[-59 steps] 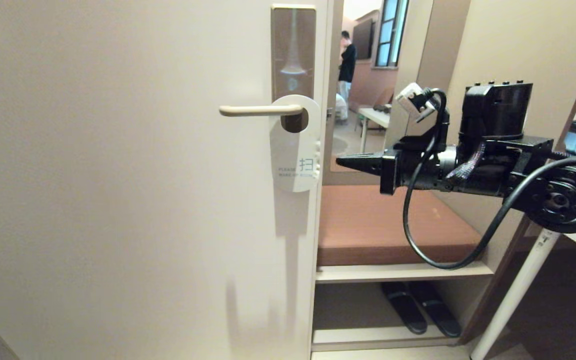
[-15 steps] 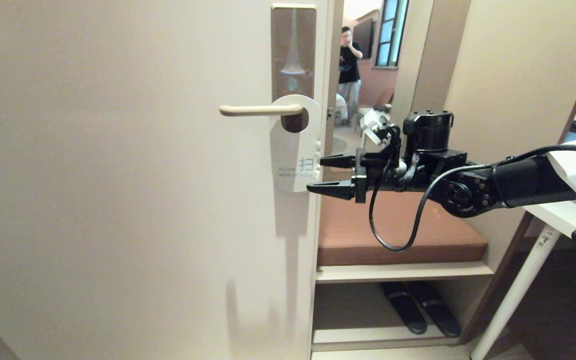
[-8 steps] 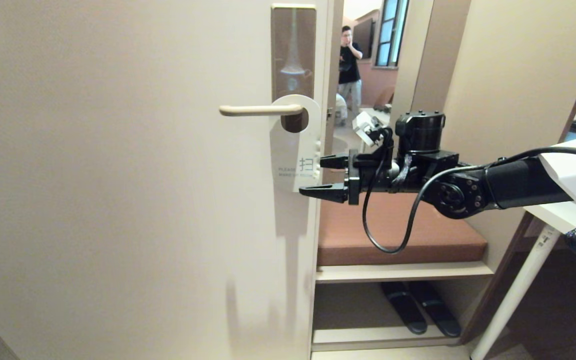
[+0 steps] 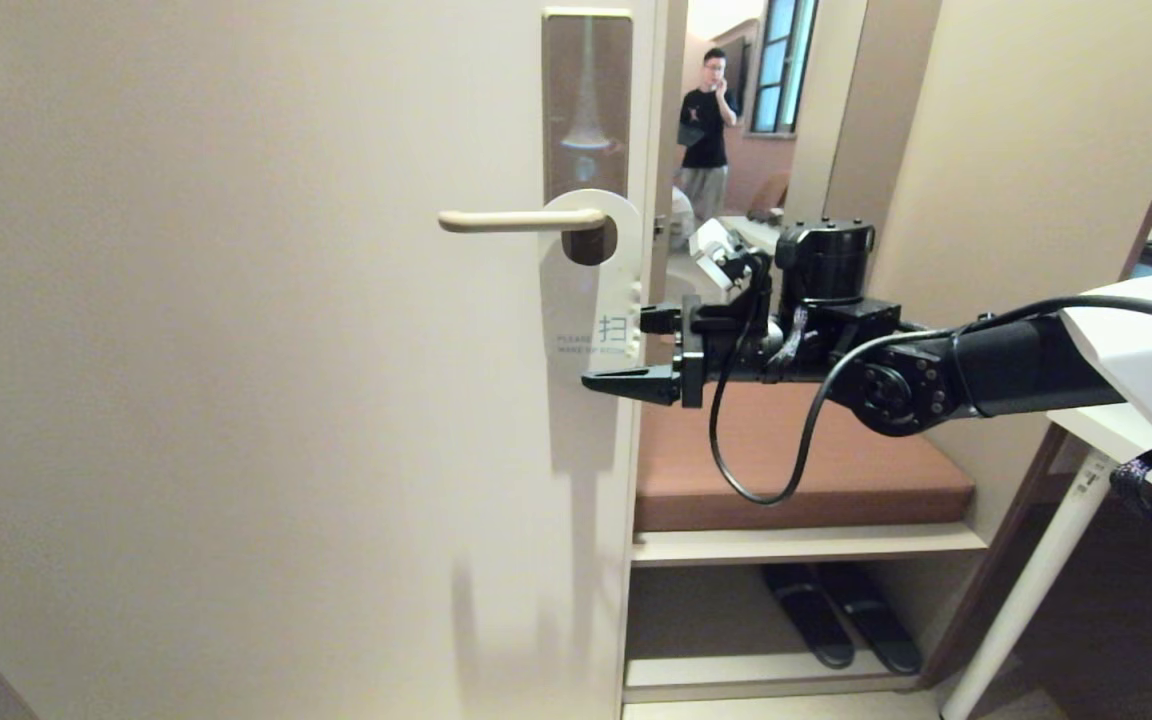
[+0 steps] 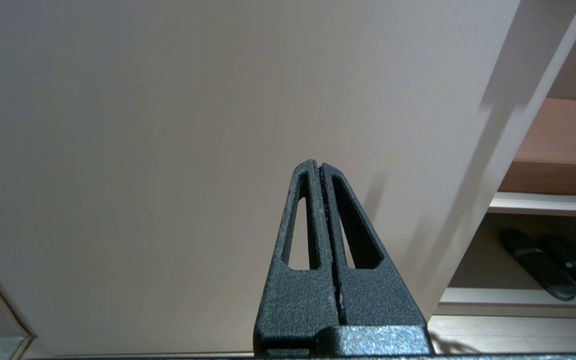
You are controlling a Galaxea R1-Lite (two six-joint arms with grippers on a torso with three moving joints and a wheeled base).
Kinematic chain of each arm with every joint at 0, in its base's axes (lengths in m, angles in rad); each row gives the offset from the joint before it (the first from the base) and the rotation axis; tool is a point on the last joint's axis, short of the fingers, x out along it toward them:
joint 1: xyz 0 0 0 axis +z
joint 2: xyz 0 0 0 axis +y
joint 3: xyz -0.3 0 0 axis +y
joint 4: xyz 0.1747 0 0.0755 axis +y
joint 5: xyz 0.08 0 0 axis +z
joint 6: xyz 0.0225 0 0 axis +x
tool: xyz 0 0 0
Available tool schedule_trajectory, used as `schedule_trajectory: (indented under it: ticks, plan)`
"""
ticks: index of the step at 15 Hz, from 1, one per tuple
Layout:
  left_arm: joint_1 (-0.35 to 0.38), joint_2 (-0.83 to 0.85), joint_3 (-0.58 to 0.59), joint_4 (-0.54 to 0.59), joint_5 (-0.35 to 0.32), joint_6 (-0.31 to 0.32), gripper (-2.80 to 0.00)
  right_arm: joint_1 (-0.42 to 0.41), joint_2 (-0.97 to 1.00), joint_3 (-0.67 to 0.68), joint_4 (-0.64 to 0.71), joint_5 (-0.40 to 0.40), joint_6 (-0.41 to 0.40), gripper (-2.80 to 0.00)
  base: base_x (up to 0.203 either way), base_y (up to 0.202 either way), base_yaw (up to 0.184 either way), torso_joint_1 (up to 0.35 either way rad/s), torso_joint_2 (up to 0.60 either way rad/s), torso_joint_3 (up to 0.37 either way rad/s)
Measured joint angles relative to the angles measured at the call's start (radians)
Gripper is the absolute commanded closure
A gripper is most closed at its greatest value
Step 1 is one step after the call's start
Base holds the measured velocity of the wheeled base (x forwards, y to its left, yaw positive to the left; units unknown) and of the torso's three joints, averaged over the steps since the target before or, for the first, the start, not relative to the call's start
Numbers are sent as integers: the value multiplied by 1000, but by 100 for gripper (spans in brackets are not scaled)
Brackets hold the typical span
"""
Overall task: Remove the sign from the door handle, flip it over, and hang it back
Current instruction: Take down the sign
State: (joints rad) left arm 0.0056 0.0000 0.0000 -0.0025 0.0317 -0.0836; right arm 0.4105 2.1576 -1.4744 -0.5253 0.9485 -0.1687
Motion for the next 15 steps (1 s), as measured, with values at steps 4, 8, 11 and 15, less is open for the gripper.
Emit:
schedule_trajectory:
  ticks: [4, 8, 11, 15]
  plan:
    - [1, 0, 0, 0, 0, 0, 0, 13, 18, -33, 1, 0, 2, -280, 0, 0, 0, 0, 0, 0]
    - [1, 0, 0, 0, 0, 0, 0, 16, 23, -44, 1, 0, 9, -280, 0, 0, 0, 0, 0, 0]
    - [0, 0, 0, 0, 0, 0, 0, 16, 25, -49, 1, 0, 26, -280, 0, 0, 0, 0, 0, 0]
    - [1, 0, 0, 0, 0, 0, 0, 16, 25, -77, 1, 0, 69, -280, 0, 0, 0, 0, 0, 0]
